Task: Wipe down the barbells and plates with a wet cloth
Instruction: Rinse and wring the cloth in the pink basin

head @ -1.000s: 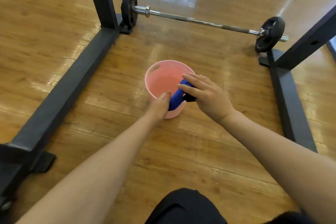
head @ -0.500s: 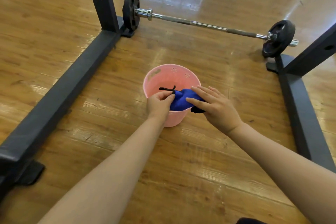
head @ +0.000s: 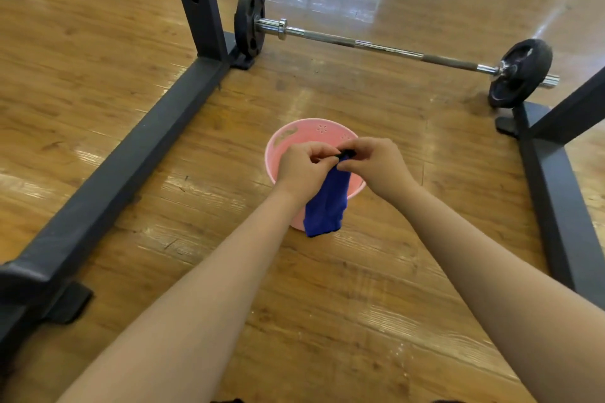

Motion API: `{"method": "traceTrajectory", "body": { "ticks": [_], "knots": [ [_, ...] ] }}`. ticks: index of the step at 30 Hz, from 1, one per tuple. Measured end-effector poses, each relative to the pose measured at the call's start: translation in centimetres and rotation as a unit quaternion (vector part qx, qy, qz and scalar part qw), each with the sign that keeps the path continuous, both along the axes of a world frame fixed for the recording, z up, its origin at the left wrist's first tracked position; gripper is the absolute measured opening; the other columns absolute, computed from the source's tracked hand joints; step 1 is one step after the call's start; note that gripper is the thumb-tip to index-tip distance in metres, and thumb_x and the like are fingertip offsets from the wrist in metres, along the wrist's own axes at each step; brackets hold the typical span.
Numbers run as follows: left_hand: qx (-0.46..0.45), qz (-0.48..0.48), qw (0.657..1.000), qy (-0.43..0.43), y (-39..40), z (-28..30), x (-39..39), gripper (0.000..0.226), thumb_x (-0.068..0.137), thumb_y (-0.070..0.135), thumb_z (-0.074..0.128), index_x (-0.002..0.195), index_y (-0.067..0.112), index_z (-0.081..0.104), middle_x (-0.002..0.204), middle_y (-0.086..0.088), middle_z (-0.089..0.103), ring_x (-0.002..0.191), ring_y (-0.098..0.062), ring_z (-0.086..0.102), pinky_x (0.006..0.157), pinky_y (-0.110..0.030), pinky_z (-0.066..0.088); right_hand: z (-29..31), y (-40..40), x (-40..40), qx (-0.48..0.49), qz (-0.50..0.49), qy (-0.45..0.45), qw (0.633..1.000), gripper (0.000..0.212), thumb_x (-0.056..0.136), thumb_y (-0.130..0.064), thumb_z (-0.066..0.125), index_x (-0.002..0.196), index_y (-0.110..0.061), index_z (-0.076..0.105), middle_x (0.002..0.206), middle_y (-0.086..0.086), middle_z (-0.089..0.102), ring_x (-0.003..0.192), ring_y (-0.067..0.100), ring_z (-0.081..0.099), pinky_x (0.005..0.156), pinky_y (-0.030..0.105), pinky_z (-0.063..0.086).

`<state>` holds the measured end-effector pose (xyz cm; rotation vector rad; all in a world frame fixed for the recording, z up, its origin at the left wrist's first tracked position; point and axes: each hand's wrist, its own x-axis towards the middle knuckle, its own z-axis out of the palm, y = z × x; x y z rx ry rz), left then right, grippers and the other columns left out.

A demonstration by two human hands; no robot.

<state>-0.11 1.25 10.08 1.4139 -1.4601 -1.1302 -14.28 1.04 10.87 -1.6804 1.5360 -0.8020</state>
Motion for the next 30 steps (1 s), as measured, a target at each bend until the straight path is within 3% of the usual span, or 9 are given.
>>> {"method": "traceTrajectory", "body": {
  "ticks": [5,8,11,13,16,19,21,24,30],
  "knots": [
    [-0.069,-0.056,0.99,-0.113,0.4,1.3,0.7,0.03,0.087,0.0,0.058,0.114,0.011,0.065,0.077,0.014,0.047,0.066,-0.001,0.047,0.067,-0.002,0.039,1.4,-1.0,-0.1,-0.026,0.005,-0.011,1.0,0.027,0.077,0.004,0.07,0.078,-0.022,0.064,0.074,-0.012,0.062,0.074,0.004,0.059,0.071,0.009,0.045],
    [-0.077,-0.107,0.979,-0.156,1.1,1.7,1.2,0.041,0.086,0.006,0.064,0.125,0.017,0.059,0.086,0.017,0.043,0.07,0.003,0.046,0.067,0.0,0.038,1.5,-1.2,-0.6,0.0,0.042,0.011,0.999,0.029,0.077,0.005,0.07,0.076,-0.023,0.063,0.077,-0.012,0.063,0.076,0.001,0.06,0.079,0.017,0.047],
    [-0.063,-0.15,0.966,-0.202,1.9,1.0,1.7,0.05,0.081,0.009,0.071,0.128,0.018,0.056,0.1,0.003,0.045,0.074,0.0,0.043,0.07,-0.006,0.039,1.5,-1.0,-1.5,0.006,0.038,-0.006,0.999,0.025,0.078,0.006,0.069,0.076,-0.019,0.065,0.081,-0.001,0.067,0.079,0.012,0.063,0.083,0.028,0.051],
    [-0.043,-0.166,0.954,-0.246,2.2,0.0,2.1,0.043,0.081,0.01,0.072,0.122,0.013,0.06,0.105,0.0,0.043,0.078,-0.006,0.046,0.075,-0.014,0.039,1.8,-0.8,-2.2,0.009,0.031,-0.015,0.999,0.019,0.08,0.005,0.067,0.079,-0.014,0.066,0.082,0.001,0.069,0.078,0.011,0.063,0.079,0.025,0.052],
    [-0.049,-0.148,0.953,-0.26,2.5,-0.9,2.8,0.027,0.082,0.013,0.072,0.107,0.006,0.067,0.106,0.001,0.044,0.094,-0.01,0.044,0.085,-0.015,0.034,2.1,-0.5,-3.4,0.01,0.029,-0.027,0.999,0.026,0.08,0.007,0.065,0.074,-0.018,0.065,0.068,-0.013,0.067,0.067,0.0,0.061,0.072,0.02,0.049],
    [-0.086,-0.101,0.958,-0.256,2.3,-0.9,3.3,0.018,0.082,0.017,0.072,0.096,0.006,0.071,0.107,0.002,0.052,0.107,-0.008,0.041,0.097,-0.021,0.031,2.0,-0.2,-4.6,0.001,-0.001,-0.023,1.0,0.026,0.081,0.004,0.066,0.071,-0.02,0.063,0.069,-0.003,0.064,0.069,0.01,0.056,0.074,0.031,0.047],
    [-0.044,-0.113,0.964,-0.239,2.6,-0.5,3.2,0.011,0.087,0.02,0.066,0.096,0.012,0.066,0.101,0.005,0.059,0.101,-0.011,0.051,0.091,-0.027,0.041,1.9,0.1,-5.1,-0.011,-0.022,-0.013,1.0,0.026,0.081,0.001,0.067,0.069,-0.021,0.06,0.071,0.004,0.06,0.069,0.015,0.053,0.071,0.033,0.045],
    [-0.008,-0.131,0.957,-0.257,3.1,-0.2,3.0,0.009,0.089,0.018,0.063,0.094,0.013,0.059,0.085,0.005,0.059,0.086,-0.017,0.057,0.077,-0.032,0.048,2.2,0.4,-5.5,-0.033,-0.052,0.012,0.998,0.027,0.082,-0.003,0.067,0.067,-0.023,0.056,0.067,0.0,0.055,0.064,0.013,0.048,0.066,0.029,0.042],
    [0.021,-0.074,0.964,-0.254,2.6,-0.5,3.3,0.014,0.089,0.013,0.062,0.101,0.01,0.07,0.1,-0.001,0.066,0.094,-0.014,0.056,0.083,-0.026,0.044,2.8,1.1,-7.3,-0.054,-0.095,0.038,0.993,0.027,0.083,-0.006,0.067,0.069,-0.024,0.054,0.07,-0.004,0.055,0.068,0.012,0.05,0.065,0.026,0.041]
  ]
}}
